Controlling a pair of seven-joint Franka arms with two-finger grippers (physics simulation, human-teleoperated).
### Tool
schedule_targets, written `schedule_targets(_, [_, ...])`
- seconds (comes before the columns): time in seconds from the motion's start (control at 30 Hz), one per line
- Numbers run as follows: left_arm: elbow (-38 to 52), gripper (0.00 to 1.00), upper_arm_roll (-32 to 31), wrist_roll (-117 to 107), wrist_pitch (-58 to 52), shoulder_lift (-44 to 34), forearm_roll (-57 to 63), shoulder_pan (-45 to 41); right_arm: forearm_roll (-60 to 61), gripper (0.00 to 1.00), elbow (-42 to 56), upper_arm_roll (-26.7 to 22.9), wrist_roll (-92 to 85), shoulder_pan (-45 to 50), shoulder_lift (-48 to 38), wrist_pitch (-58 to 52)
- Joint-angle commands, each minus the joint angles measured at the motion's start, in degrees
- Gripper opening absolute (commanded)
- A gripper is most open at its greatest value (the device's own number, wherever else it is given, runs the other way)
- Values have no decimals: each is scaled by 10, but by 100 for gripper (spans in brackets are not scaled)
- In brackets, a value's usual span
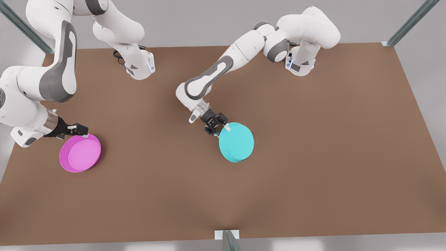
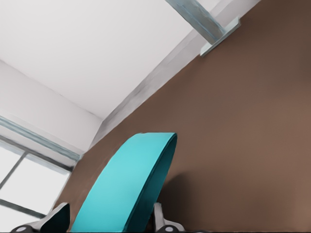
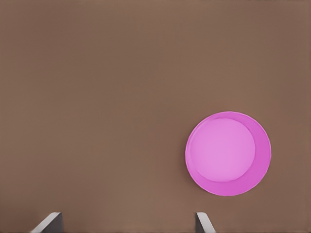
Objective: Flip the blue plate over with the left arm, and stack the pink plate on top of the blue plate with the right arm
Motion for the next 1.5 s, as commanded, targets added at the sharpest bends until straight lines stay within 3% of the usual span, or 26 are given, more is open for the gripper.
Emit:
schedule_targets(0.0, [1, 100, 0, -15, 21, 0, -171, 1, 0, 100, -6, 0, 0, 0, 0, 3])
schedule_targets(0.07, [3, 100, 0, -59, 85, -1, -242, 1, 2, 100, -33, 0, 0, -1, 0, 21])
schedule_targets(0.13, [44, 100, -31, -113, 129, -1, -271, 5, 8, 100, -98, -1, -1, -9, -10, 69])
schedule_targets(0.2, [93, 100, -32, -238, 219, -24, -359, 12, 10, 100, -99, -25, -66, -17, -2, 79])
schedule_targets(0.27, [87, 100, -32, -256, 200, -142, -498, 107, 26, 100, -99, -25, -122, -53, 13, 83])
schedule_targets(0.3, [86, 100, -33, -243, 144, -181, -513, 161, 33, 100, -110, -25, -163, -74, 15, 96])
schedule_targets(0.37, [85, 100, -30, 5, -3, -242, -589, 305, 74, 100, -133, -33, -257, -115, 26, 142])
schedule_targets(0.43, [85, 100, -26, 274, -123, -273, -587, 419, 102, 100, -138, -50, -328, -136, 50, 145])
schedule_targets(0.47, [84, 100, -20, 362, -161, -283, -584, 451, 128, 100, -136, -80, -386, -136, 69, 146])
schedule_targets(0.5, [84, 100, 24, 461, -183, -296, -584, 465, 189, 100, -135, -112, -475, -144, 108, 162])
schedule_targets(0.53, [83, 100, 66, 542, -212, -313, -582, 466, 193, 100, -132, -113, -495, -159, 124, 161])
schedule_targets(0.57, [4, 100, 69, 588, -196, -371, -584, 494, 201, 100, -128, -113, -527, -178, 146, 161])
schedule_targets(0.6, [-86, 100, 48, 599, -142, -435, -555, 509, 221, 100, -100, -113, -572, -201, 185, 156])
schedule_targets(0.63, [-131, 100, -28, 603, -127, -467, -512, 575, 222, 100, -70, -112, -594, -208, 212, 154])
schedule_targets(0.67, [-138, 100, -58, 601, -114, -467, -499, 601, 220, 100, -60, -112, -595, -221, 225, 153])
schedule_targets(0.77, [-216, 100, -59, 590, -22, -488, -499, 608, 216, 100, -31, -112, -610, -224, 264, 154])
schedule_targets(1.27, [-218, 100, -57, 581, -43, -462, -497, 613, 248, 100, 28, -164, -603, -195, 361, 171])
schedule_targets(1.4, [-218, 100, -57, 571, -49, -458, -476, 605, 250, 85, 29, -164, -653, -189, 373, 170])
schedule_targets(1.47, [-218, 100, -57, 572, -49, -456, -476, 605, 269, 85, 29, -164, -671, -190, 380, 170])
